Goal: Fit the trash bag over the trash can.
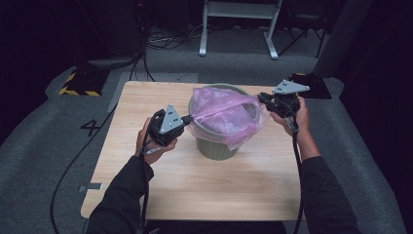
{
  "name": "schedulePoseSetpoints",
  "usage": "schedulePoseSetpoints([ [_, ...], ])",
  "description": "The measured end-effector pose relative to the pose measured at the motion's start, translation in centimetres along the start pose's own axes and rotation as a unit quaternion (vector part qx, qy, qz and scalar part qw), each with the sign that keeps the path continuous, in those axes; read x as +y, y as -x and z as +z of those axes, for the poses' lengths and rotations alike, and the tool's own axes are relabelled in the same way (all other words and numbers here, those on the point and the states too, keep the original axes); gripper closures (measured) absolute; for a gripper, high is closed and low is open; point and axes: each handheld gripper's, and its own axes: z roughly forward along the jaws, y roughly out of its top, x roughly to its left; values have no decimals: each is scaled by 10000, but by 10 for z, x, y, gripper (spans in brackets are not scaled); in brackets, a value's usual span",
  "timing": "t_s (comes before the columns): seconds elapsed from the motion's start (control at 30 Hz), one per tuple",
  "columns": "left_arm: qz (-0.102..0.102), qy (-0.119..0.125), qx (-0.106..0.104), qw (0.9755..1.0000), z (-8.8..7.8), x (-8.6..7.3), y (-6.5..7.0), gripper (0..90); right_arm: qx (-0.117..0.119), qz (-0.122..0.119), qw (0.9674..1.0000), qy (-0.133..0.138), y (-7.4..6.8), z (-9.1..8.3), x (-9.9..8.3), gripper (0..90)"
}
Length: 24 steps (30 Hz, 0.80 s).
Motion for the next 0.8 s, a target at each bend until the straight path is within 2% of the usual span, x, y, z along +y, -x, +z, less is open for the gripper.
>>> schedulePoseSetpoints([
  [0.1,-118,-10,23,9999,2,-4,-5,900,69,72,9999,-12,1,6,-3,819],
  [0.27,-378,42,-58,9993,7,-9,-13,900,76,145,9998,-58,1,15,-6,824],
  [0.4,-467,7,-36,9989,10,-13,-19,900,148,149,9997,-84,0,20,-9,828],
  [0.6,-727,-19,-37,9973,17,-22,-27,900,227,223,9995,-59,0,25,-13,854],
  [0.8,-910,-108,-61,9958,27,-30,-34,900,86,210,9997,32,0,23,-12,832],
])
